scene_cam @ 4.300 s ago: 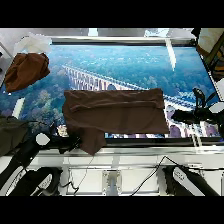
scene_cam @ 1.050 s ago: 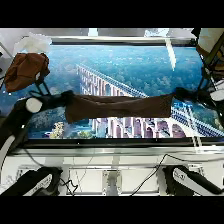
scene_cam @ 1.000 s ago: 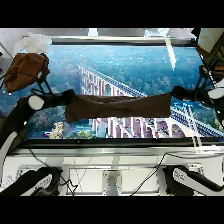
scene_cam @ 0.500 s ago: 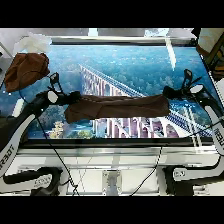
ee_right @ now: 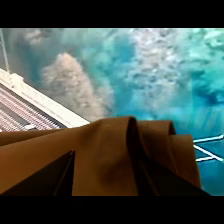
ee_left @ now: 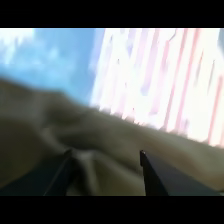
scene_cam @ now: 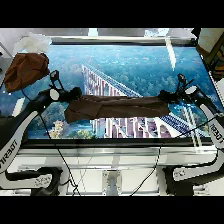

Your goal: Fold the shirts.

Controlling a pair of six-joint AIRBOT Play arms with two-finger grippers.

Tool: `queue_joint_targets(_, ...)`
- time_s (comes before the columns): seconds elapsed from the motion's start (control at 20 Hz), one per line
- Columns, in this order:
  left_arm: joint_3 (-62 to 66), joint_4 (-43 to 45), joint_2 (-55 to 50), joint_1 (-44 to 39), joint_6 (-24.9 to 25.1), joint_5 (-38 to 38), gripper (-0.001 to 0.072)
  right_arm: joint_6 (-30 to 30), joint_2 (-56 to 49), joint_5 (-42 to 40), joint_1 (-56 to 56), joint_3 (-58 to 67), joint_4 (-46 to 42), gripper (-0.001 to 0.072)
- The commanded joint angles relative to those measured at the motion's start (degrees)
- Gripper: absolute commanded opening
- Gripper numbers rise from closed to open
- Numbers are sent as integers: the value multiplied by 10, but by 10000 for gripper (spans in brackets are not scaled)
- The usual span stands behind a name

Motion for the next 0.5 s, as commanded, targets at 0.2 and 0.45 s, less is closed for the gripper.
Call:
queue_joint_targets(0.2,106,-73,33,0,2,-36,514,-1,81,123,-58,56,-47,448)
queue_joint_targets(0.45,111,-160,30,-33,84,-102,315,2,87,162,-92,34,-118,506)
